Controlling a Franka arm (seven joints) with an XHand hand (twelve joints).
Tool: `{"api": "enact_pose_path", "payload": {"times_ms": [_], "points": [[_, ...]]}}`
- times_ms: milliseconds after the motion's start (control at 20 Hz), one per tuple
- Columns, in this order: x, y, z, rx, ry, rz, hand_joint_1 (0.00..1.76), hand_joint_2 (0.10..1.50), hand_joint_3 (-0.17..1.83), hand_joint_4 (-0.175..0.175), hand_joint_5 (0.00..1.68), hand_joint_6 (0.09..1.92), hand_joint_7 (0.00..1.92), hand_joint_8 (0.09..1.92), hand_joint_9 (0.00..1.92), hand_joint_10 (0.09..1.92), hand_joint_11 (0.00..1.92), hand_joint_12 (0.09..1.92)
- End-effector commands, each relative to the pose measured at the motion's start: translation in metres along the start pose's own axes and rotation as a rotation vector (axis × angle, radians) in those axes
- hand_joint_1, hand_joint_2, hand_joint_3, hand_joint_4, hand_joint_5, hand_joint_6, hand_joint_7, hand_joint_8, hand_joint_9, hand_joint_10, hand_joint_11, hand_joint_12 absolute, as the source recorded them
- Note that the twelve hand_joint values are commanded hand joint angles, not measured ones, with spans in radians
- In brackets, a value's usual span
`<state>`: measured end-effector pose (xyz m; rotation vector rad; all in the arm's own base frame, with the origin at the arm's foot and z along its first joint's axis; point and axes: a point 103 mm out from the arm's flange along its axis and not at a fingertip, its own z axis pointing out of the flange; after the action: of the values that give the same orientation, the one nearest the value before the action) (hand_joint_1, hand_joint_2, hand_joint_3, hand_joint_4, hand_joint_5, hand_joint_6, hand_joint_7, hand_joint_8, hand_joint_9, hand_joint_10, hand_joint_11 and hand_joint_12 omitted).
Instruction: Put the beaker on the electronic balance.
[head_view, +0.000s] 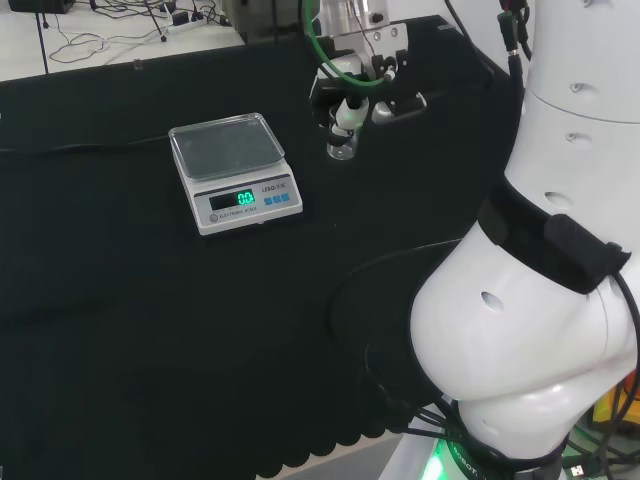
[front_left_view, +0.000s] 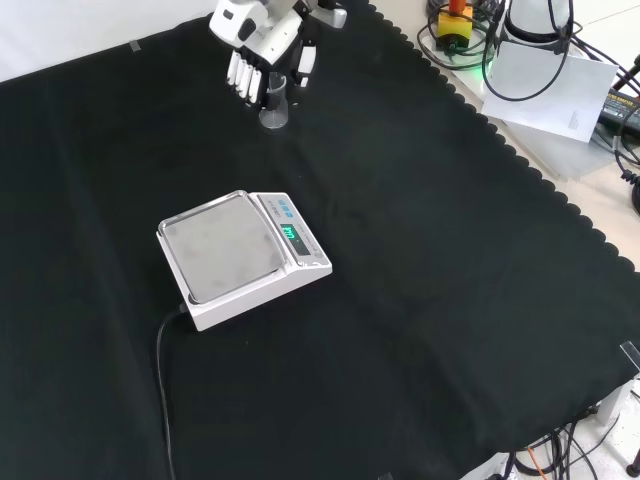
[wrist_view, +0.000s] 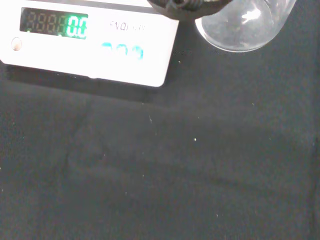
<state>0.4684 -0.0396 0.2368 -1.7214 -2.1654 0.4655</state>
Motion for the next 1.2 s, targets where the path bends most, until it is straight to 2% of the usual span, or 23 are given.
{"api": "enact_pose_path", "payload": {"times_ms": [50, 500, 850, 1200], "points": [[0.02, 0.029, -0.018, 0.01, -0.058, -0.047, 1.47, 1.24, 0.0, -0.175, 0.65, 1.46, 0.55, 1.32, 0.79, 1.38, 0.57, 1.73], [0.032, 0.074, -0.033, -0.009, -0.064, -0.155, 1.47, 1.24, 0.0, -0.175, 0.66, 1.45, 0.55, 1.32, 0.8, 1.38, 0.57, 1.73], [0.037, 0.095, -0.037, 0.0, -0.076, -0.181, 1.47, 1.24, 0.0, -0.175, 0.66, 1.45, 0.55, 1.32, 0.8, 1.38, 0.57, 1.72], [0.05, 0.112, -0.04, 0.0, -0.089, -0.228, 1.47, 1.24, 0.0, -0.175, 0.66, 1.45, 0.55, 1.32, 0.8, 1.38, 0.57, 1.72]]}}
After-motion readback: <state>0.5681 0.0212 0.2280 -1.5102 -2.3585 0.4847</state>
